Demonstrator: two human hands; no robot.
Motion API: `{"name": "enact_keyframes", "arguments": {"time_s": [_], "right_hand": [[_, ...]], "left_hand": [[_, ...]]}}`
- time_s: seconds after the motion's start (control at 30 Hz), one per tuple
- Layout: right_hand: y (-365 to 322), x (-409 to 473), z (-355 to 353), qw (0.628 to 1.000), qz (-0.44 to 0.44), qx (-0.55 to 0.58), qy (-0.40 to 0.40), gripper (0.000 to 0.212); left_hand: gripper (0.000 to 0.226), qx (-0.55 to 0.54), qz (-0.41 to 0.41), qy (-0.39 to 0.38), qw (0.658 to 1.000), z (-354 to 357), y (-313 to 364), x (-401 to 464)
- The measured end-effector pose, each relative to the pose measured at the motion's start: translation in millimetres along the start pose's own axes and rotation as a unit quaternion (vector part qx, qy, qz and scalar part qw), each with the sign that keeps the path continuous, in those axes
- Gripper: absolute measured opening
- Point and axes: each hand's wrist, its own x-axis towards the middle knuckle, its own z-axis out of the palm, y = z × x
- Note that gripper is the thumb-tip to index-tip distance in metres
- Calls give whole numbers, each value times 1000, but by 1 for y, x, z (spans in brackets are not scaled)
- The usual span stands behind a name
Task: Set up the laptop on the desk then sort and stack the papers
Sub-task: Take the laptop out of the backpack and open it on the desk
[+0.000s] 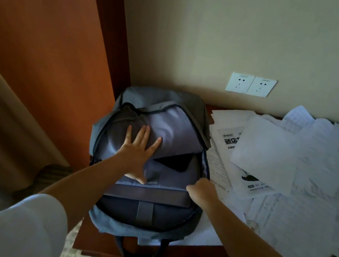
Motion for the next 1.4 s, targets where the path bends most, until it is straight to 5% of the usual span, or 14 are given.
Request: {"name": "enact_keyframes", "arguments": {"time_s": [0.03, 0.13, 0.2, 0.37, 0.47, 0.67, 0.93, 1.23, 1.4], "right_hand": [[-1, -4, 2, 999, 22, 24, -6, 12], [-5, -7, 8, 970, 96, 213, -60, 67], [-8, -13, 11, 942, 135, 297, -79, 83], [-6, -19, 11, 912, 167, 369, -71, 61], [-12, -25, 10, 878, 184, 434, -81, 56], [-16, -44, 35, 678, 179, 712, -18, 23], [-59, -54, 73, 532, 151, 830, -72, 43], [-88, -61, 54, 587, 147, 792, -76, 40], [-80, -90, 18, 628, 154, 759, -77, 18]], "left_hand": [[139, 4, 7, 1, 1000, 0, 2, -2], [142, 19, 32, 12, 999, -4, 9, -9], [132, 47, 49, 24, 997, -1, 19, -14], [68, 13, 43, 12, 999, -28, 8, -10], [48, 29, 59, -9, 998, -50, -2, -5], [44, 3, 54, 0, 999, -60, -3, 1], [48, -7, 48, 11, 999, -70, -12, 1], [48, 78, 58, 22, 995, -71, -7, 9], [38, 87, 44, 22, 995, -86, -8, 15]]}}
